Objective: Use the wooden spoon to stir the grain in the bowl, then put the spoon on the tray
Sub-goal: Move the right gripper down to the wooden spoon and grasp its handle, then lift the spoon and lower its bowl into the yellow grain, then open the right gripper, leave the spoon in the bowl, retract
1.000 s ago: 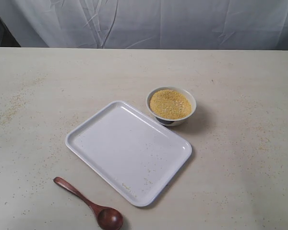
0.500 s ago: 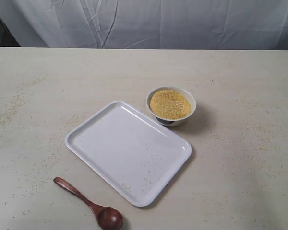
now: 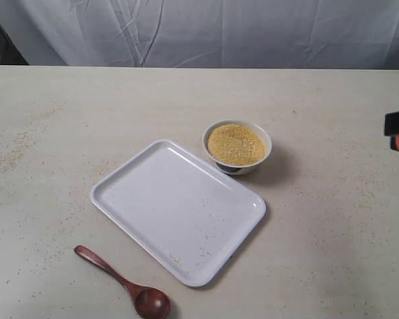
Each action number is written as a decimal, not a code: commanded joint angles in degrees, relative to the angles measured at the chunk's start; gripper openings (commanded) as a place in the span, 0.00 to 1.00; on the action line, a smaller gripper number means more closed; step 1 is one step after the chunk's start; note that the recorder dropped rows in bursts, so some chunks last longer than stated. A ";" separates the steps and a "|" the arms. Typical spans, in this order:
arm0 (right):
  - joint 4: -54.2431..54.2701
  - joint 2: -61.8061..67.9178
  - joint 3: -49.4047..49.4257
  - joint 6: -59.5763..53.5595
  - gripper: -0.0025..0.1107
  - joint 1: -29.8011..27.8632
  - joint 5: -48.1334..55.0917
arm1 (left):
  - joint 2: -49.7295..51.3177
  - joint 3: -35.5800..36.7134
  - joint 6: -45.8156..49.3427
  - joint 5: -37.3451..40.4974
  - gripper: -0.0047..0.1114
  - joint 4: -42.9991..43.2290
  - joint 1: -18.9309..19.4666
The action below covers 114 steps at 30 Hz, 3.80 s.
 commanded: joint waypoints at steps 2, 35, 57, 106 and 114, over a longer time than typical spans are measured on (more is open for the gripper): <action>1.10 6.44 -9.58 -1.61 0.01 8.92 4.56 | -0.28 0.21 -0.19 -0.27 0.04 -0.16 0.04; -14.76 62.64 -47.37 10.38 0.02 62.39 8.18 | -0.28 0.21 -0.19 -0.27 0.04 -0.16 0.04; -22.15 70.46 -47.98 17.47 0.02 62.23 1.49 | -0.28 0.21 -0.19 -0.27 0.04 -0.16 0.04; -35.82 64.80 -47.98 58.94 0.45 22.74 -2.20 | -0.28 0.21 -0.19 -0.27 0.04 -0.16 0.04; -26.35 55.64 -47.98 36.30 0.37 19.62 1.68 | -0.28 0.21 -0.19 -0.27 0.04 -0.16 0.04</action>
